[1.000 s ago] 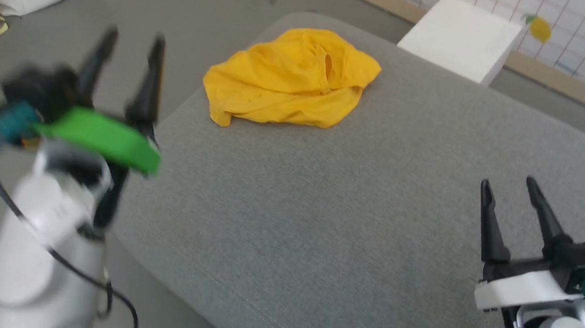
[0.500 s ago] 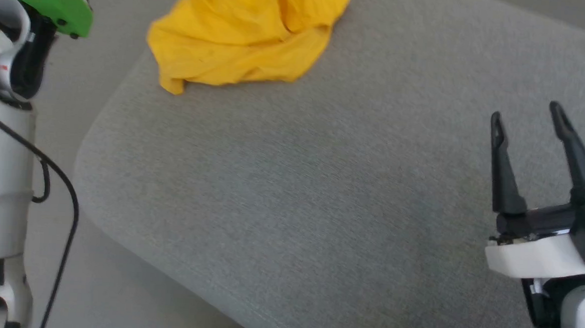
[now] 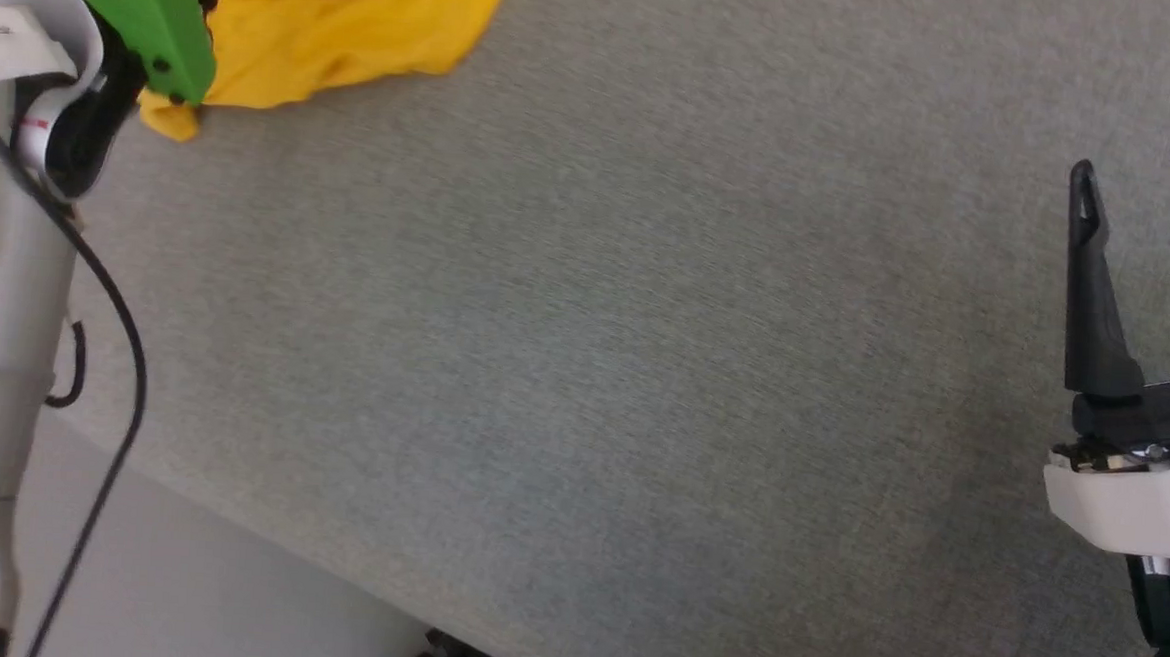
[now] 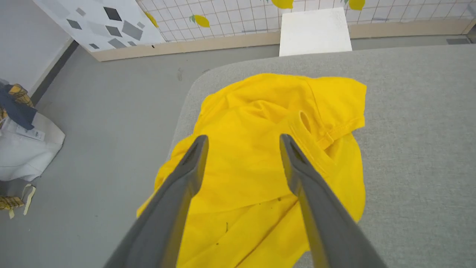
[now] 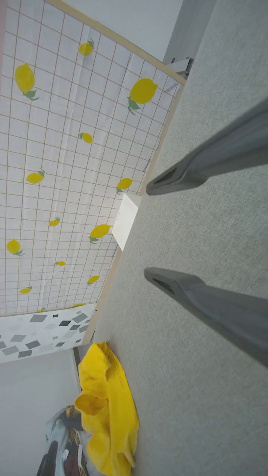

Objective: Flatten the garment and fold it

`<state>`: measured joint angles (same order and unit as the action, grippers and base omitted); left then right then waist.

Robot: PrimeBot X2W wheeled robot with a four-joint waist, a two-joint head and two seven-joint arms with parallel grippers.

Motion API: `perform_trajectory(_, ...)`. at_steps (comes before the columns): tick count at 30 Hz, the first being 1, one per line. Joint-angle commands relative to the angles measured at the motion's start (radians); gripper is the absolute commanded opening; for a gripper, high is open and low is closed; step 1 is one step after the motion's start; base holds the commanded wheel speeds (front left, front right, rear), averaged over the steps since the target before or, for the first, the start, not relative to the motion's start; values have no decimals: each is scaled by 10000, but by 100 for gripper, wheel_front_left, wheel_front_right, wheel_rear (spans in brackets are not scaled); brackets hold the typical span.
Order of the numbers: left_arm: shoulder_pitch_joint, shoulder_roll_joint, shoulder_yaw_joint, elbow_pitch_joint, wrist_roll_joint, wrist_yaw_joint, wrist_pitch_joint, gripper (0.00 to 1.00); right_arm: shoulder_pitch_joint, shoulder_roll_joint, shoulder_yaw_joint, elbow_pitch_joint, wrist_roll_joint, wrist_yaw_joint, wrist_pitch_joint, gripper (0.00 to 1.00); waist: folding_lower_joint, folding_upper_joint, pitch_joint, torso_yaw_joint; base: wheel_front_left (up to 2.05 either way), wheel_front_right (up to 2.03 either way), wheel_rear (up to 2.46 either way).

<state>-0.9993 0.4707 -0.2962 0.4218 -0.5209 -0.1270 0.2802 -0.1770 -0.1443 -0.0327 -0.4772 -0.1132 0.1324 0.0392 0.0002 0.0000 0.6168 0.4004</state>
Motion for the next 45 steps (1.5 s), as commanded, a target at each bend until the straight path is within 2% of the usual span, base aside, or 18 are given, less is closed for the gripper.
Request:
perform_trajectory(1, -36, 257, -190, 139, -169, -35, 274, 100, -174, -40, -26, -136, 61, -17, 40, 100, -2, 0, 718, -644, 0, 0, 0)
perform_trajectory(5, 3, 832, -860, 369, -470, -36, 1075, 100, -116, -127, -133, -290, 81, -17, 172, 100, -2, 0, 903, -843, 0, 0, 0)
perform_trajectory(15, 209, 1429, -2082, 602, -1634, -36, 2709, 100, 26, -240, -230, -633, 159, -17, 371, 100, -2, 0, 1233, -1030, 0, 0, 0)
perform_trajectory(16, 207, 1456, -2179, 587, -1669, -36, 2731, 36, 8, -244, -219, -636, 161, -17, 380, 100, -2, 0, 1250, -1035, 0, 0, 0)
perform_trajectory(17, 208, 1487, -2274, 573, -1719, -36, 2690, 0, -23, -245, -194, -628, 171, -17, 384, 100, -2, 0, 1256, -1051, 0, 0, 0)
perform_trajectory(21, 200, 1721, -2539, 582, -1702, -36, 2137, 0, -139, -197, -111, -528, 235, -17, 319, 100, -2, 0, 1179, -1143, 0, 0, 0)
perform_trajectory(26, -11, 2021, -2421, 809, -1426, -34, 1120, 0, -219, -90, -151, -293, 308, -17, 131, 100, -2, 0, 911, -1215, 0, 0, 0)
perform_trajectory(32, -237, 2376, -2039, 979, -1323, 87, 209, 0, -256, 200, -105, 150, 374, -17, -261, 100, -2, 0, 239, -1319, 0, 0, 0)
perform_trajectory(34, -379, 2714, -1829, 856, -1321, 126, -37, 0, -255, 439, -102, 507, 424, -17, -569, 100, -2, 0, -340, -1381, 0, 0, 0)
perform_trajectory(40, -680, 3121, -1566, 381, -1313, 223, -200, 0, -193, 718, -189, 1071, 542, -17, -1016, 100, -2, 0, -1277, -1444, 0, 0, 0)
perform_trajectory(45, -1121, 3221, -1401, -138, -1281, 363, -273, 0, -50, 875, -352, 1583, 680, -17, -1393, 100, -2, 0, -2208, -1529, 0, 0, 0)
